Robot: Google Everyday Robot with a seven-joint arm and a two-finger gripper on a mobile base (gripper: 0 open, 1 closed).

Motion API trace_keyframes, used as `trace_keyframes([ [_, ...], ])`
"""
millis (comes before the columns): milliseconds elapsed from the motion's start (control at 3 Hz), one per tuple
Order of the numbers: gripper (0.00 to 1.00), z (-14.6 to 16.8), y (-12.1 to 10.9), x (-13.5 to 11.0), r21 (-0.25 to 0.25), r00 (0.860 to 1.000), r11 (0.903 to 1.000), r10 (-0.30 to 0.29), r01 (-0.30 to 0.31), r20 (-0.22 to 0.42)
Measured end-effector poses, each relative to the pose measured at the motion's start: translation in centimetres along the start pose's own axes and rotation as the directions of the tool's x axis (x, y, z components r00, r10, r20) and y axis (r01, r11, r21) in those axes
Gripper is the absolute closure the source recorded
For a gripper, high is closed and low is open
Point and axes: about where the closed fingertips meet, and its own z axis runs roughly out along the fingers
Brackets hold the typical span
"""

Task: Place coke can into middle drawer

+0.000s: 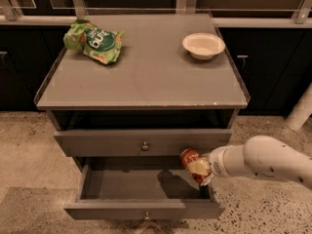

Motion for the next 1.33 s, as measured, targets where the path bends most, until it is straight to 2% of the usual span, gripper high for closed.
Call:
trace_keyframes([
  [333,1.00,3.9,-1.8,2.3,0.021,0.994,0.9948,0.099,-0.100,0.047],
  [667,1.00,7.7,-3.4,4.0,0.023,0.983,0.9842,0.174,-0.176,0.064],
  [1333,1.00,14.5,-4.3,5.8,0.004,0.970,0.9697,0.244,-0.244,0.017],
])
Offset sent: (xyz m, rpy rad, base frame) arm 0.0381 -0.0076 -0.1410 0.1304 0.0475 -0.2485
